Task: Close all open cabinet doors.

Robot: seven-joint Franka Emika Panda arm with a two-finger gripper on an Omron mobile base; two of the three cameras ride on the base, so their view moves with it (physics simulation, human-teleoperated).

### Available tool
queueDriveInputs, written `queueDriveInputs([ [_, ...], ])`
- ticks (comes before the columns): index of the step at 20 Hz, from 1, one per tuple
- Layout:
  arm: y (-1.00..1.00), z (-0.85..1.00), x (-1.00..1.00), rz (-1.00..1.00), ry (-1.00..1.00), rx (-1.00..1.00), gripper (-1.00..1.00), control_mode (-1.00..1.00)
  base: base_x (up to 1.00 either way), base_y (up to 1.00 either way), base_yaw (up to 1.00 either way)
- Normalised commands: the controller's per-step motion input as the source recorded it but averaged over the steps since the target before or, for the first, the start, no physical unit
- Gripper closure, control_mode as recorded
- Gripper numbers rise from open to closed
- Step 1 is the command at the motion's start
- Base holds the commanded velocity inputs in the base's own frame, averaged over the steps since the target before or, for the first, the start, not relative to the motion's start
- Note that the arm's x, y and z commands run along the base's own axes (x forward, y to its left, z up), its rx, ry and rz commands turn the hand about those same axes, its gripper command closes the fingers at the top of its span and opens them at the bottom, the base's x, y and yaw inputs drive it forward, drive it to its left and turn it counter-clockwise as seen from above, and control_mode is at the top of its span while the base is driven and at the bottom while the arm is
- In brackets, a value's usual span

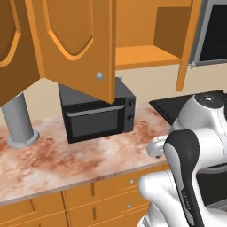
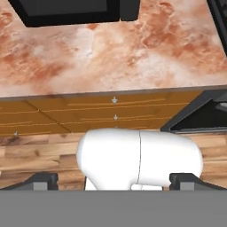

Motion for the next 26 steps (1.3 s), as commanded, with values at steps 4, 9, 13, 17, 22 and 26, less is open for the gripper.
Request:
queueDriveInputs([
  [4, 0.00, 0.00, 0.00, 0.00, 0.00, 0.00, -1.00, 1.00, 0.10, 0.00, 0.00],
  [9, 0.00, 0.00, 0.00, 0.00, 0.00, 0.00, -1.00, 1.00, 0.00, 0.00, 0.00],
  [13, 0.00, 0.00, 0.00, 0.00, 0.00, 0.00, -1.00, 1.00, 0.00, 0.00, 0.00],
  [17, 0.00, 0.00, 0.00, 0.00, 0.00, 0.00, -1.00, -1.00, 0.00, 0.00, 0.00],
  [22, 0.00, 0.00, 0.00, 0.00, 0.00, 0.00, -1.00, -1.00, 0.00, 0.00, 0.00],
  [26, -0.21, 0.08, -0.38, 0.00, -0.05, 0.12, -1.00, -1.00, 0.00, 0.00, 0.00],
])
